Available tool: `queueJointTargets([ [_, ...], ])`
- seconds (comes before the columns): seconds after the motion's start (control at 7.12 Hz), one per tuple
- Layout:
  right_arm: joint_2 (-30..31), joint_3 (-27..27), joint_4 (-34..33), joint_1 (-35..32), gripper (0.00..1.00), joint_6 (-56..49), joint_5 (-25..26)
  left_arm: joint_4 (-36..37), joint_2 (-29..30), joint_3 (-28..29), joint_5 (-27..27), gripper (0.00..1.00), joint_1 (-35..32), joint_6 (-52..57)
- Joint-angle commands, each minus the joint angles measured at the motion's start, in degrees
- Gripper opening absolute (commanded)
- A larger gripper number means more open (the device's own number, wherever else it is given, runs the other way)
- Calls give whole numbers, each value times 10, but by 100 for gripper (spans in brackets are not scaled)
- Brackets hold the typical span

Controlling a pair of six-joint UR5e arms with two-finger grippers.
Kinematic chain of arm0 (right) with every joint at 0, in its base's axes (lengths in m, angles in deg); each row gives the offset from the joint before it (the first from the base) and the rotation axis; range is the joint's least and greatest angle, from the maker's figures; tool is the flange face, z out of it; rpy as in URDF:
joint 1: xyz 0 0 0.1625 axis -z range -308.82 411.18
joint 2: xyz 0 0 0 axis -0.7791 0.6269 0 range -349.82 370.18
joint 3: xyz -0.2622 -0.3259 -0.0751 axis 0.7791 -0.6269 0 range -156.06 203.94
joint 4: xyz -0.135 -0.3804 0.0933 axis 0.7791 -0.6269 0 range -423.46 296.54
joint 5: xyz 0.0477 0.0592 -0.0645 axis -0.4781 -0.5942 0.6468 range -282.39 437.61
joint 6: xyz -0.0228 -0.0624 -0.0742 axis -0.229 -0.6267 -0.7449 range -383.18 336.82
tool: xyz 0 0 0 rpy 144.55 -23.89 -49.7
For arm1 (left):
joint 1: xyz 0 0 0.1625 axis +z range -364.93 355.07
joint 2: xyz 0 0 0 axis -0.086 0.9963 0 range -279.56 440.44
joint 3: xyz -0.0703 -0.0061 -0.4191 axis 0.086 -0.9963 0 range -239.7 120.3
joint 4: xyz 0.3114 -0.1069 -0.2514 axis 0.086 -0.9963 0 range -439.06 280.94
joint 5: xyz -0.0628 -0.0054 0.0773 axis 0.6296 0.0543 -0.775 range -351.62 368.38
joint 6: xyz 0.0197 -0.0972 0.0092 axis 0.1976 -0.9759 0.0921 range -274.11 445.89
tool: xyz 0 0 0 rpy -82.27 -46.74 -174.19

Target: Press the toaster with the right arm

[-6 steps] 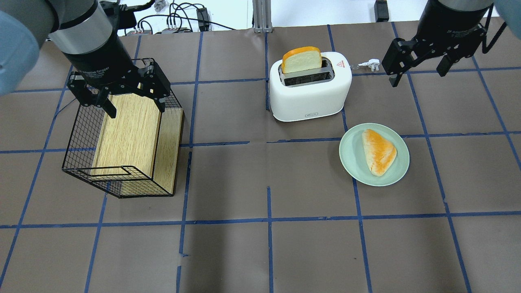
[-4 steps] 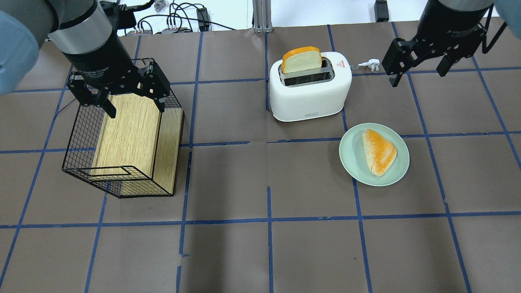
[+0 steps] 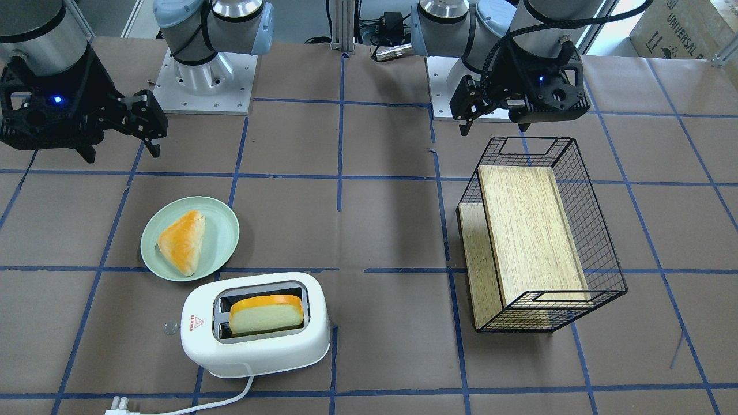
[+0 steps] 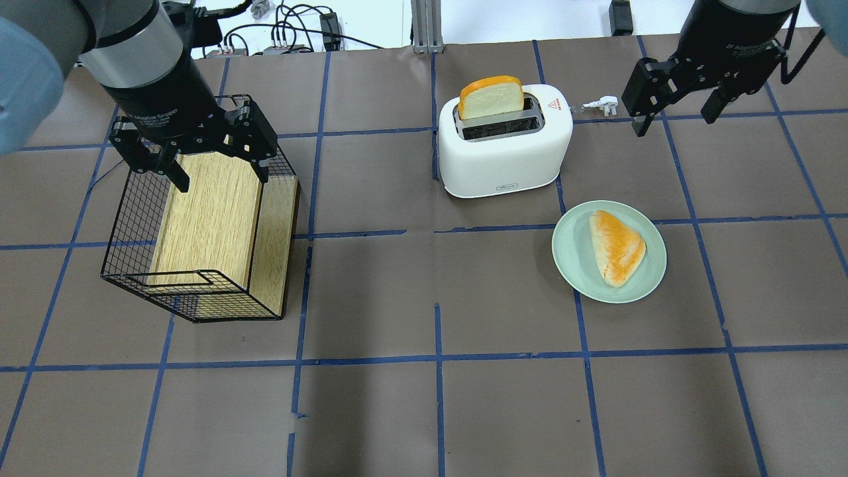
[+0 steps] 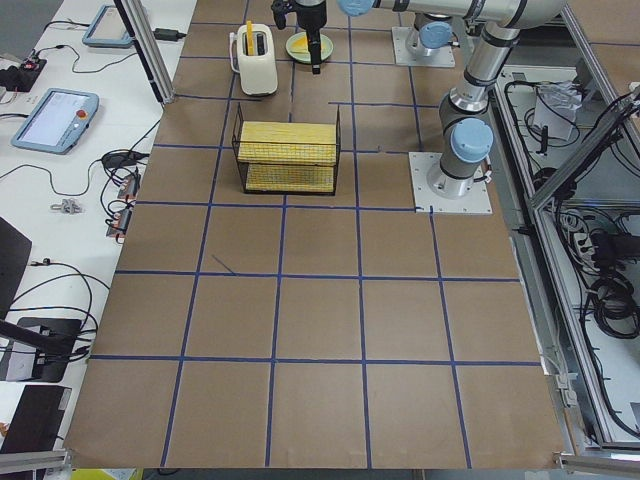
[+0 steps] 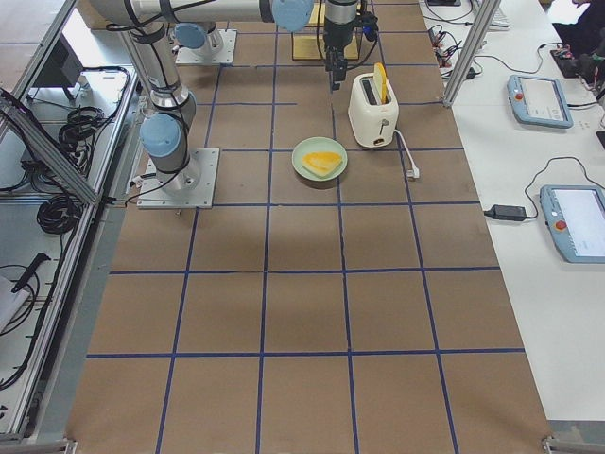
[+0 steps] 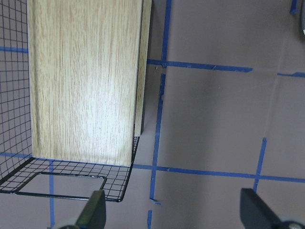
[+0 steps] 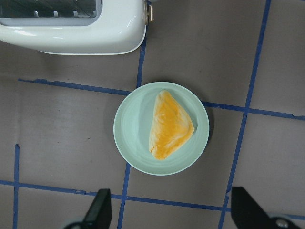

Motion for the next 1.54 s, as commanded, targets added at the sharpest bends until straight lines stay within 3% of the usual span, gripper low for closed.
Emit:
queueJointTargets([
  [0.0,-59,-41,-5,58,5,-94,-87,1,0,0,0,100,0,0],
  [0.28,-111,-62,-8,109,2,-143,-192,0,0,0,0,100,0,0],
  [0.7,-218,-121,-10,108,2,-139,-295,0,0,0,0,100,0,0],
  [0.98,-284,-170,-8,102,2,-138,-334,0,0,0,0,100,0,0],
  [1.4,-316,-175,-9,99,2,-139,-356,1,0,0,0,100,0,0],
])
